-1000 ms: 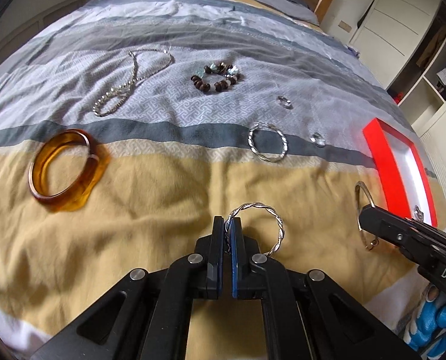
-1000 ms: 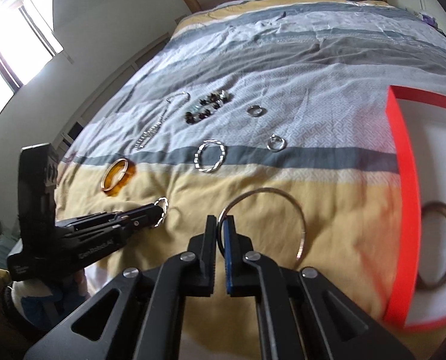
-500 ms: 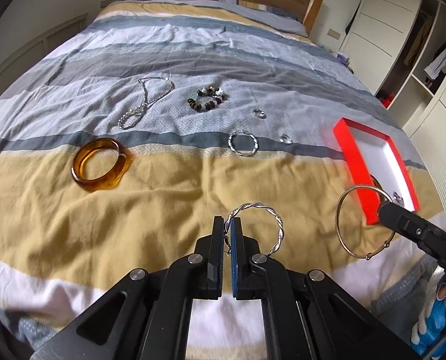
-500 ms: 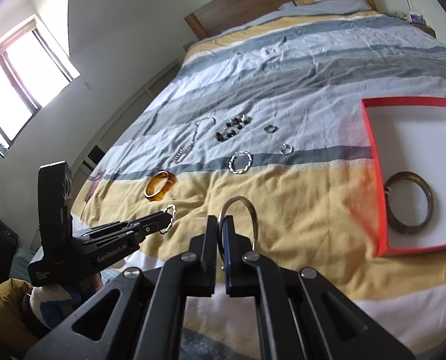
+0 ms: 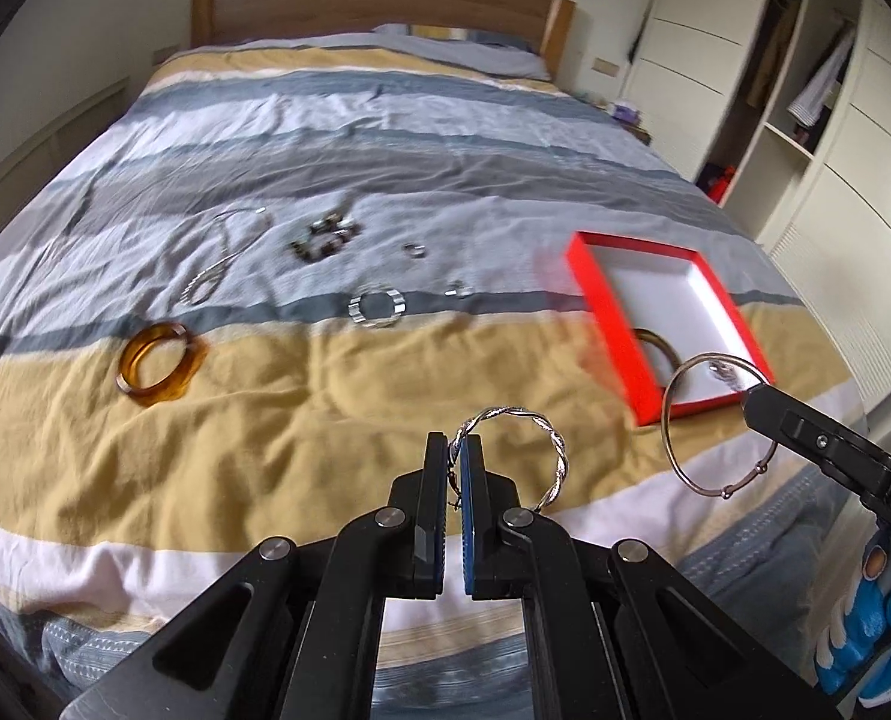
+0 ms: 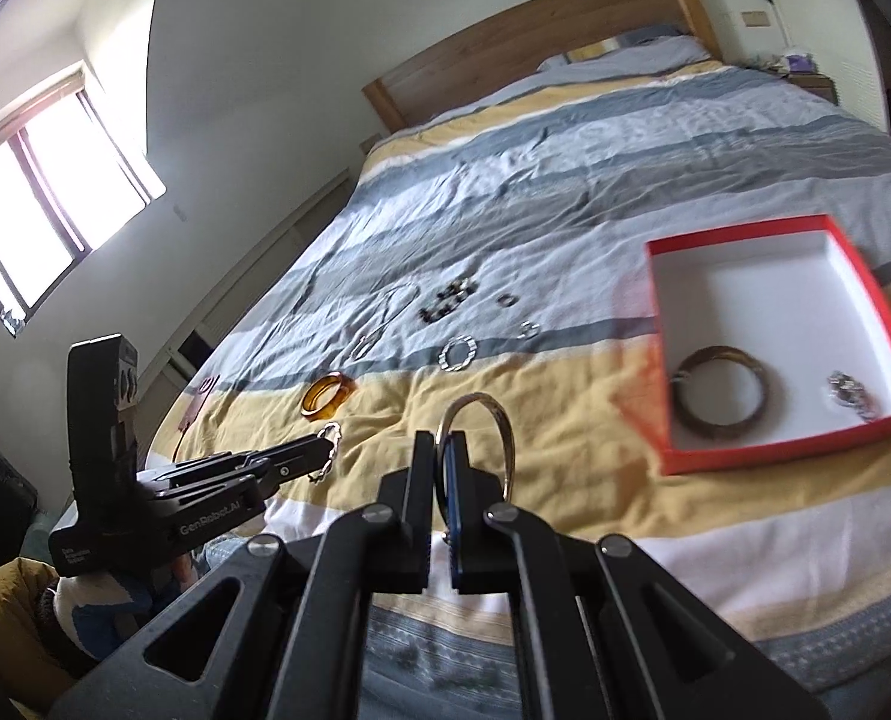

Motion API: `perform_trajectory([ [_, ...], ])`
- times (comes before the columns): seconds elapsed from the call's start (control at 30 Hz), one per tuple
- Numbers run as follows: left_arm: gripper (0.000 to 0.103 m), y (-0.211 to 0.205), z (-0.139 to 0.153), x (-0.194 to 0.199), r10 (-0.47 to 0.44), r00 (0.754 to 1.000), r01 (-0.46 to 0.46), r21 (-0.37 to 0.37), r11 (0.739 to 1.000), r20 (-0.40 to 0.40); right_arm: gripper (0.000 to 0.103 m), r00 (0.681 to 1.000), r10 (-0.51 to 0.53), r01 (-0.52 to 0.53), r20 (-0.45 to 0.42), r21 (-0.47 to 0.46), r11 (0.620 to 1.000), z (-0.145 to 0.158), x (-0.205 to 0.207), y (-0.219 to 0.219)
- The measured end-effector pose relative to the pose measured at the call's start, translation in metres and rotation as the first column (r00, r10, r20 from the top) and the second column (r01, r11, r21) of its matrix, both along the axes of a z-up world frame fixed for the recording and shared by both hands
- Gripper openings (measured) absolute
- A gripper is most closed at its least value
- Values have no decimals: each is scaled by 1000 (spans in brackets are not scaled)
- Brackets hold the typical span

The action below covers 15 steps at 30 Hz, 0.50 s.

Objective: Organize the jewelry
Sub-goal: 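Carry both silver bracelets into the red box and open both grippers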

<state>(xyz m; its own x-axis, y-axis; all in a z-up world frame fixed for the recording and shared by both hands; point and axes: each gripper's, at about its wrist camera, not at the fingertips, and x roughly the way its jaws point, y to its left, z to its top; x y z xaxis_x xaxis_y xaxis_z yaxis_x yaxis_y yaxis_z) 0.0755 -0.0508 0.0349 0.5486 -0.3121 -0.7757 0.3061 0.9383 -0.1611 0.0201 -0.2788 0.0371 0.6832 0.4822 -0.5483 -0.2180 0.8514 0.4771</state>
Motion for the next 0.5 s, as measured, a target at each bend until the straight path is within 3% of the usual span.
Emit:
perform_trajectory([
  [0.3,3,-80,8,19,-146,989,146,6,989,4,3,990,-138,138,12,-23,990,5,1,-72],
  [0.5,3,-146,2,55,-226,974,226,19,974,-9,3,977,-212,212,4,-62,975,2,29,-124],
])
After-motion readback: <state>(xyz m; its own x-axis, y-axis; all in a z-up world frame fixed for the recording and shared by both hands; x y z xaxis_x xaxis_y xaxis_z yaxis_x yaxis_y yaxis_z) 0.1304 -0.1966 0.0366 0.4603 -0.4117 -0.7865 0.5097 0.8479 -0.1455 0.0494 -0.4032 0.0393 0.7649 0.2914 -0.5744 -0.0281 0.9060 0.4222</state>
